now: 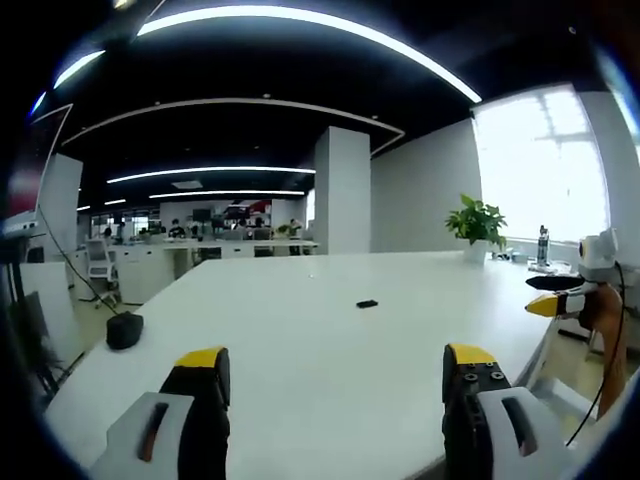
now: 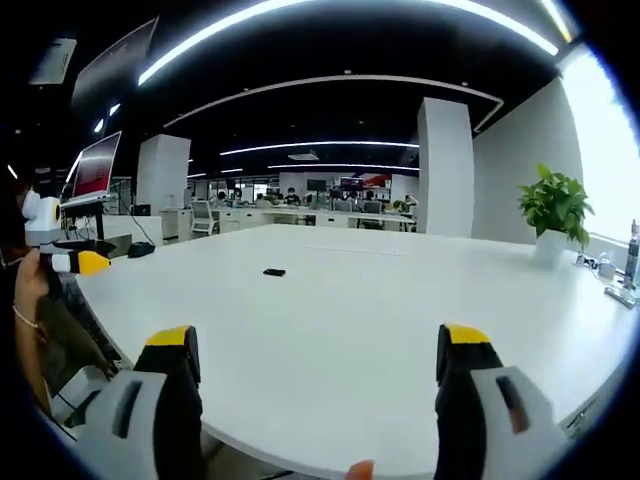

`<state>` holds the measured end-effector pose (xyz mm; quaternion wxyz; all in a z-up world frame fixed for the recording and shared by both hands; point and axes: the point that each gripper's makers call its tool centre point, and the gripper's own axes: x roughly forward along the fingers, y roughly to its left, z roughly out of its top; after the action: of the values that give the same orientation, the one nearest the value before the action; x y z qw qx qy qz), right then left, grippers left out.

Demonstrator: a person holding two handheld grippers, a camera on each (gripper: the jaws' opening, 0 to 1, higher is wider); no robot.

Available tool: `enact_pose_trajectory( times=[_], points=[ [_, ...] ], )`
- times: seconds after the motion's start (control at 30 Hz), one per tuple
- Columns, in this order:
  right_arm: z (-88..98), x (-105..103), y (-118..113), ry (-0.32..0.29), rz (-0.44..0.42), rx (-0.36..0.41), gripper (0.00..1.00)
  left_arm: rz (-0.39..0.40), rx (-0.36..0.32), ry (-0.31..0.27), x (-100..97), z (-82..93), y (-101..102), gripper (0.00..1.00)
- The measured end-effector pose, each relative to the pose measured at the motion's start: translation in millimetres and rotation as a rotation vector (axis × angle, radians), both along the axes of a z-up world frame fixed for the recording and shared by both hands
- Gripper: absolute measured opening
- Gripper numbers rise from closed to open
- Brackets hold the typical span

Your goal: Snap the two parts of the plastic buckle together until the buckle closes and remains connected.

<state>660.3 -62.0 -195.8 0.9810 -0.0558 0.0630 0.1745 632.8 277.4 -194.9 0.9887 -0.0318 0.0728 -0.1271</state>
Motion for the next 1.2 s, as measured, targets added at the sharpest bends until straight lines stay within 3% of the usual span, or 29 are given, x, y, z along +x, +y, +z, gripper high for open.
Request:
enact_pose_trajectory(
  times=[0.5,1.2],
  points=[
    [-2.5,1,13,0.014,0.039,0.002,0.99,0.0,-0.01,0.008,0.0,-2.5,3,0.89],
    [-10.6,0,7,0.02,0.038,-0.024,0.97,-0.001,0.009,0.026,2.9,-2.5,-2,0.87]
  ],
)
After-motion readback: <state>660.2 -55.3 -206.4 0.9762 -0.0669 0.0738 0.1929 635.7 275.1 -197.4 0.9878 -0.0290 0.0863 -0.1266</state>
